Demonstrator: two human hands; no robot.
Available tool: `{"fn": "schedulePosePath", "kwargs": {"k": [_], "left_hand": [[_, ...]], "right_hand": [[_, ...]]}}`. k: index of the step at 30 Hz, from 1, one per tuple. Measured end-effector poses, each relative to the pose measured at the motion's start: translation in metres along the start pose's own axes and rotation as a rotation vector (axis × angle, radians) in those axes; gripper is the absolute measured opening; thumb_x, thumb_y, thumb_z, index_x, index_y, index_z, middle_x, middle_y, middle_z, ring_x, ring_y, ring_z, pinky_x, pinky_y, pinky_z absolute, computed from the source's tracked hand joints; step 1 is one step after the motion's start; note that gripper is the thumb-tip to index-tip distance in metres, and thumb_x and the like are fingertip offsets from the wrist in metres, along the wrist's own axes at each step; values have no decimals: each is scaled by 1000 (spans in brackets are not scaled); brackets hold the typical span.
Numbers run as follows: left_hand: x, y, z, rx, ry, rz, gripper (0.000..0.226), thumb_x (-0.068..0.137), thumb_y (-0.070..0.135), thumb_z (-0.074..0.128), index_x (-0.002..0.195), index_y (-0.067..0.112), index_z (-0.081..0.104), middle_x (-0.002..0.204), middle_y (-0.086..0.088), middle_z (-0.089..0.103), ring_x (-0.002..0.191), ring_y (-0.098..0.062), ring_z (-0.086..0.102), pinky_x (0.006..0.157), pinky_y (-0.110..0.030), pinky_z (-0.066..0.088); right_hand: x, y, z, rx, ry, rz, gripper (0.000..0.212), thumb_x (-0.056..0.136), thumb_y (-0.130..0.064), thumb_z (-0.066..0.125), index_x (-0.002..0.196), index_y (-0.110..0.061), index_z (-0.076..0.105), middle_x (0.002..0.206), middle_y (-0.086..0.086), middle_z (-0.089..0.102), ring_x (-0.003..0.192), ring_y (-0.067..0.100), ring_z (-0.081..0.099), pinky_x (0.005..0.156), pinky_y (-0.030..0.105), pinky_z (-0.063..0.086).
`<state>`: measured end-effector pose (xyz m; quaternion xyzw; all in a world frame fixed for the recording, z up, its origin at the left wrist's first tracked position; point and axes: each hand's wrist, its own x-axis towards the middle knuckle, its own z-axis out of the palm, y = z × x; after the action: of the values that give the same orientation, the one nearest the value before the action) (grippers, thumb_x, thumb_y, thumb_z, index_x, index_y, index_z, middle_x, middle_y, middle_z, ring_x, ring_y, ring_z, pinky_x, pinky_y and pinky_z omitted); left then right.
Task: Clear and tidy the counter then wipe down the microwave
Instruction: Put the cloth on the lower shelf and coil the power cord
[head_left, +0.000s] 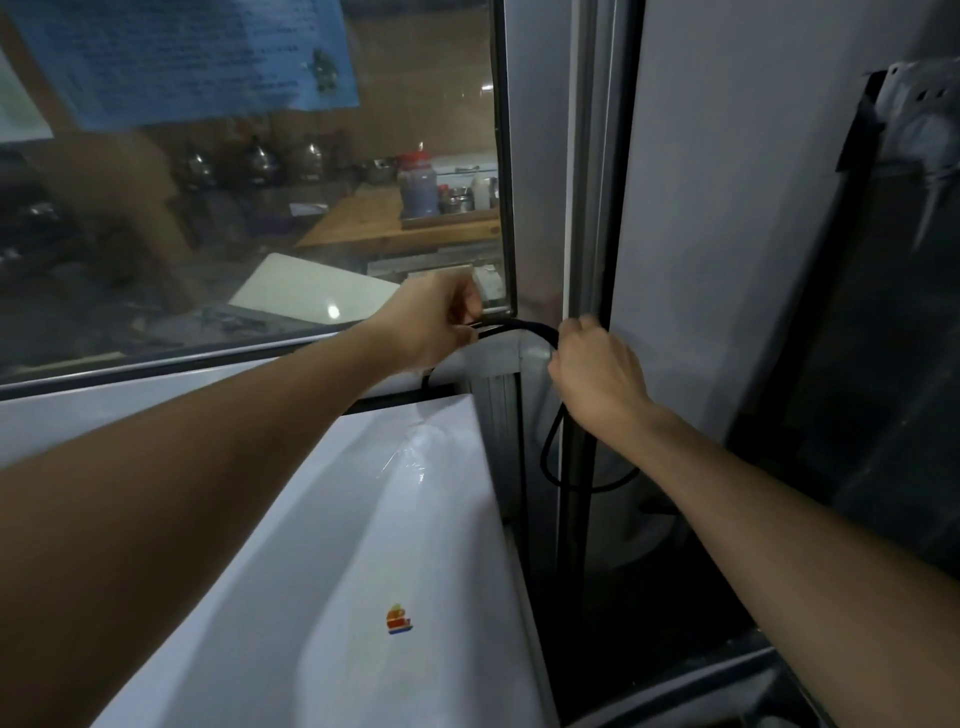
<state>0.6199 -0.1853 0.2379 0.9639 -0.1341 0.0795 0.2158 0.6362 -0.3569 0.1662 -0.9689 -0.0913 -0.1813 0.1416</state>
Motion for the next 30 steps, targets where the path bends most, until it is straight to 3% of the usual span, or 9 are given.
{"fn": "schedulePosePath", "kwargs": {"k": [3, 8, 12, 18, 22, 26, 28, 30], "left_hand": [[-6, -10, -4, 97, -29, -29, 15, 84, 2, 63, 95, 12, 62, 91, -2, 61, 84, -17, 56, 75, -24, 41], [-16, -23, -3, 257, -5, -44, 22, 85, 11, 64, 106, 15, 67, 94, -2, 61, 88, -21, 56, 81, -27, 45], [-23, -26, -1, 364, -24, -63, 25, 85, 26, 64, 110, 29, 66, 105, -2, 66, 96, -26, 59, 82, -40, 53], [-31, -27, 4, 434, 28, -48, 26, 85, 19, 61, 110, 25, 65, 103, -4, 65, 94, -30, 59, 76, -40, 53], [-32, -30, 4, 381, 97, -101, 28, 80, 16, 66, 108, 14, 63, 101, -12, 68, 93, -34, 60, 81, -43, 51], [-35, -34, 10, 377, 98, -90, 26, 79, 16, 69, 104, 13, 65, 98, -12, 70, 92, -33, 61, 80, -42, 52], [-37, -36, 18, 408, 99, -73, 25, 79, 15, 67, 103, 13, 65, 99, -10, 70, 93, -33, 61, 80, -41, 51], [-36, -36, 22, 456, 123, -63, 25, 79, 16, 66, 104, 14, 64, 100, -8, 69, 95, -32, 59, 79, -39, 49]], "right_hand": [[3, 6, 1, 43, 3, 1, 22, 97, -10, 40, 111, 0, 54, 113, 17, 54, 91, 31, 58, 66, 31, 36], [0, 7, 14, 172, -16, 37, 15, 95, -9, 42, 90, -3, 55, 93, 14, 52, 77, 25, 50, 63, 31, 34], [-4, 7, 29, 289, -33, 90, 32, 93, -6, 43, 62, -11, 36, 68, 4, 43, 67, 20, 46, 48, 27, 27], [-7, -3, 44, 527, 5, 178, 17, 90, -7, 46, 73, -2, 50, 75, 14, 55, 66, 26, 54, 56, 29, 39], [-4, -13, 57, 788, -25, 274, 19, 89, -11, 49, 75, 0, 56, 83, 19, 64, 69, 34, 67, 65, 45, 58], [-11, -17, 69, 837, -71, 296, 30, 91, -7, 47, 62, -13, 49, 83, 20, 66, 68, 30, 70, 50, 24, 54], [-16, -16, 79, 871, -91, 320, 29, 92, -6, 47, 64, -12, 50, 81, 17, 63, 70, 31, 70, 48, 22, 52], [-21, -14, 89, 904, -132, 340, 20, 94, -5, 48, 75, -5, 56, 82, 13, 62, 72, 30, 70, 56, 25, 57]]}}
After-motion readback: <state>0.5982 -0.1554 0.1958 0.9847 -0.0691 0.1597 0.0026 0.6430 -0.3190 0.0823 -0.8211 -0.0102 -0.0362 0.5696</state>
